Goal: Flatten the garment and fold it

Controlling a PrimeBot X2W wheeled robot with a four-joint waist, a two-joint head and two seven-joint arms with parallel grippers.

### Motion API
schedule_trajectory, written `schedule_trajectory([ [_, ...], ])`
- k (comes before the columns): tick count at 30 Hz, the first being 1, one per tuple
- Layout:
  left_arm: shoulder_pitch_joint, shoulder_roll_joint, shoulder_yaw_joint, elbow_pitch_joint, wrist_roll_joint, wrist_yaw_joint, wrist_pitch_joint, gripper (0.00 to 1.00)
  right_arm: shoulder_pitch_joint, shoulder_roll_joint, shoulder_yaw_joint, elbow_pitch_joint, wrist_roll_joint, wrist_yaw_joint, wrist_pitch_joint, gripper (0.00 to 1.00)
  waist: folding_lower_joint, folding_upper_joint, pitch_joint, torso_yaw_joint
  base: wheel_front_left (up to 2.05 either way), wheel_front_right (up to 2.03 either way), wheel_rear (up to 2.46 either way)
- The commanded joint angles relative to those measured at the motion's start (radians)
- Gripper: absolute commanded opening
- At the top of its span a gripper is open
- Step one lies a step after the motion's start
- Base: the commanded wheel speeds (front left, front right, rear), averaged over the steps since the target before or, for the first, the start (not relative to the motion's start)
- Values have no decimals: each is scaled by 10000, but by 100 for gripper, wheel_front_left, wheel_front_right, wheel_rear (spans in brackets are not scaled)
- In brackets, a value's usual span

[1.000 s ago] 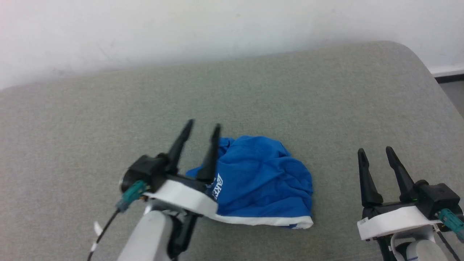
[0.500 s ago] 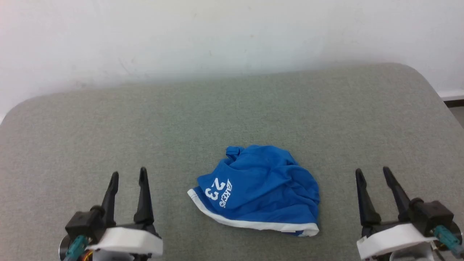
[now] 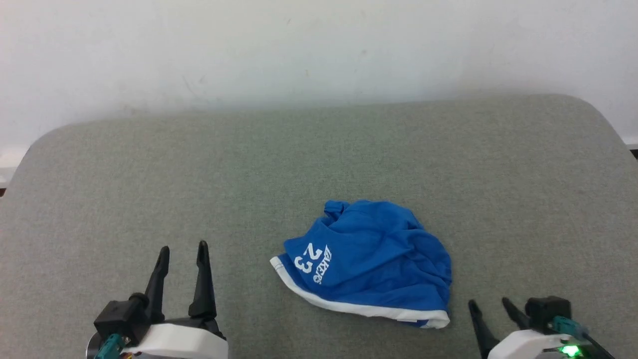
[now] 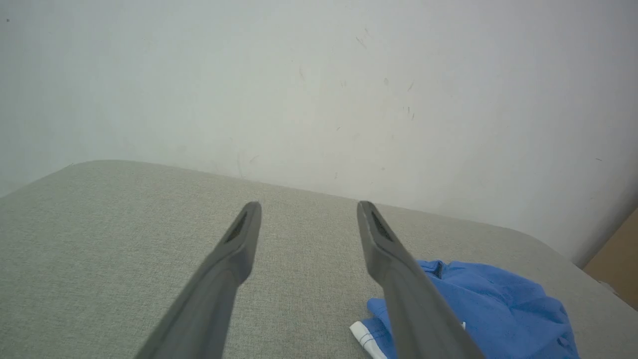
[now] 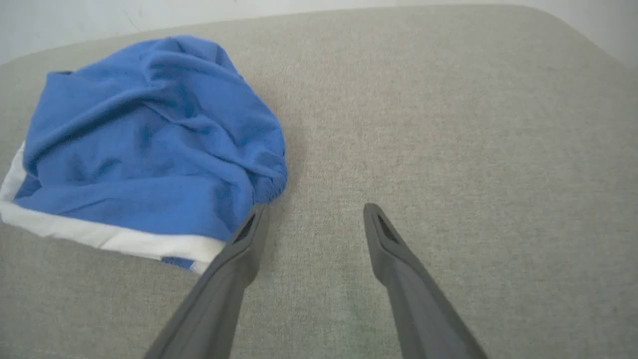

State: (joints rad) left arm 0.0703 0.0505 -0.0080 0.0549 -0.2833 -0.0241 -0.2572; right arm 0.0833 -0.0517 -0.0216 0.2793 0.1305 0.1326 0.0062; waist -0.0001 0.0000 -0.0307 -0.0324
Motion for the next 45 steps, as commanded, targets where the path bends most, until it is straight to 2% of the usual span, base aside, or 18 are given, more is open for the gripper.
schedule_trajectory([
  [1,-113,-3,-57,-68,-50,65,-45,100,-194,15,146,149,-24,-19,318,100,1,0,116,96,0,0,0],
  [4,-232,-3,-183,-102,-123,100,-45,100,-494,15,518,441,67,-19,942,100,1,0,268,223,0,0,0],
  [10,-511,-3,-310,-149,-237,160,-45,100,-1429,15,725,1013,126,-19,1248,100,1,0,632,382,0,0,0],
  [16,-812,-3,-421,-137,-307,163,-45,100,-2628,-158,1105,2642,308,-19,1977,100,1,0,1000,525,0,0,0],
  [19,-913,-3,-486,-113,-340,155,-45,100,-3059,-301,1522,3790,612,-19,2861,100,1,0,1113,623,0,0,0],
  [20,-937,-3,-516,-98,-350,154,-45,100,-3169,-321,1663,4082,790,-19,3149,79,1,0,1135,654,0,0,0],
  [21,-959,-3,-540,-91,-366,155,-45,100,-3273,-361,1806,4309,950,-19,3389,33,1,0,1159,679,0,0,0],
  [22,-976,-3,-558,-82,-382,158,-45,100,-3370,-402,1946,4469,1144,-19,3574,0,1,0,1177,698,0,0,0],
  [26,-1055,-3,-589,-73,-434,189,-45,100,-3931,-859,2100,4350,1510,-19,3362,0,1,0,1270,712,0,0,0],
  [32,-1066,-3,-685,-109,-489,254,-45,100,-5027,-1529,1453,3494,906,-19,2452,0,1,0,1303,633,0,0,0],
  [39,-1114,-3,-859,-82,-548,272,-45,100,-5417,-1554,573,3256,27,-19,2392,0,1,0,1345,646,0,0,0],
  [40,-1122,-3,-893,-70,-562,277,-45,100,-5367,-1484,427,3342,-58,-19,2303,27,1,0,1359,660,0,0,0],
  [41,-1139,-3,-935,-50,-585,277,-45,100,-5265,-1432,302,3512,-146,-19,2261,86,1,0,1369,690,0,0,0],
  [42,-1154,-3,-984,-18,-615,268,-45,100,-5153,-1397,208,3681,-262,-19,2207,100,1,0,1377,718,0,0,0],
  [45,-1170,-3,-1134,73,-652,269,-45,100,-4847,-1195,-291,4003,-441,-19,1556,100,1,0,1364,747,0,0,0],
])
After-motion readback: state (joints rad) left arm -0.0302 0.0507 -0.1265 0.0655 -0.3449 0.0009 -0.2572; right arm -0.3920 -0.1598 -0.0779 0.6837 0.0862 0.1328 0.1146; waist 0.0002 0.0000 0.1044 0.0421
